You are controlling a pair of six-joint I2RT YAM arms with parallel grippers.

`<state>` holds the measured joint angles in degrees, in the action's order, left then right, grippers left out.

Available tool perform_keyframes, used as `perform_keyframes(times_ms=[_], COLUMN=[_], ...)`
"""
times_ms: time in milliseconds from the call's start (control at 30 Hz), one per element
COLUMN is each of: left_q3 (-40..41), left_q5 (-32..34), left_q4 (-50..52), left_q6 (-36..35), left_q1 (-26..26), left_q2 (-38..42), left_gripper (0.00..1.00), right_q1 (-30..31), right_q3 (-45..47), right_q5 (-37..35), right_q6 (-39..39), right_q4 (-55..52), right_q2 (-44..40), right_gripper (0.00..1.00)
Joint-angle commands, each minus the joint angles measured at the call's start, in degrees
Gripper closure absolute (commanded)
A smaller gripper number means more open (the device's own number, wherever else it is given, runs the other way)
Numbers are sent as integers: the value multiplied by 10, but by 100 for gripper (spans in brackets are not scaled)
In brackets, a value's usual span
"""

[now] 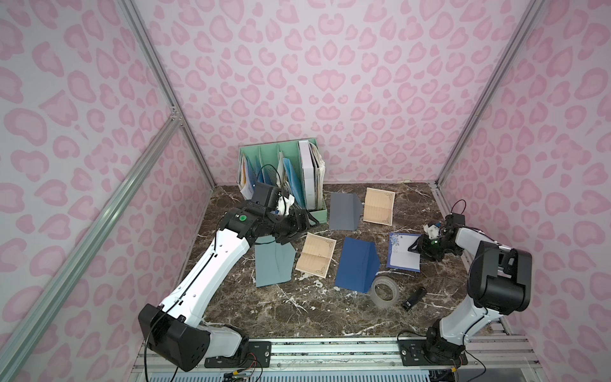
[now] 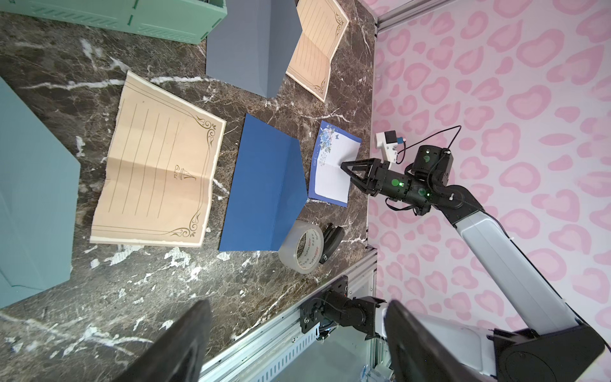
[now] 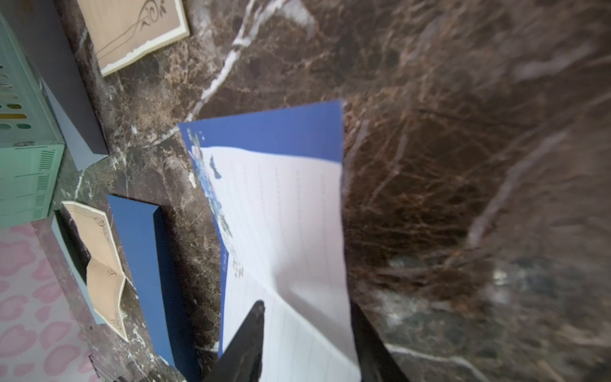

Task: Take the letter paper out of the envelope
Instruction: Place the letter paper at the center of the board.

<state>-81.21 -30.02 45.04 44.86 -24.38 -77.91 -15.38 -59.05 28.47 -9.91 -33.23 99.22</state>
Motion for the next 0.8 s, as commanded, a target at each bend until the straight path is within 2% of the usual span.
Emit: perform_keyframes(times_ms=[0, 433, 633, 700, 733, 767], left_q3=[5, 16, 9, 3, -3, -11], left_q5=[3, 13, 31, 35, 39, 50], left_q4=[-2, -19, -4, -1, 3, 16], left_q6=[5, 16, 13, 10, 7, 2], left_q1=[0, 0, 0, 0, 0, 0], left_q2=[6, 19, 24, 26, 27, 26], left_gripper=[17, 17, 14, 8, 1, 1], right_q1=[0, 7, 12, 28, 34, 43], right_q3=[-6, -17, -6, -9, -12, -14], right_q5=[-54, -169, -185, -206, -213, -224], right_q6=[-12, -62, -92, -102, -104, -111], right_q4=[0, 6, 65, 93, 104, 117], right_q2=[-2, -27, -118, -159, -173, -190], right_gripper=[55, 48, 46, 36, 28, 10])
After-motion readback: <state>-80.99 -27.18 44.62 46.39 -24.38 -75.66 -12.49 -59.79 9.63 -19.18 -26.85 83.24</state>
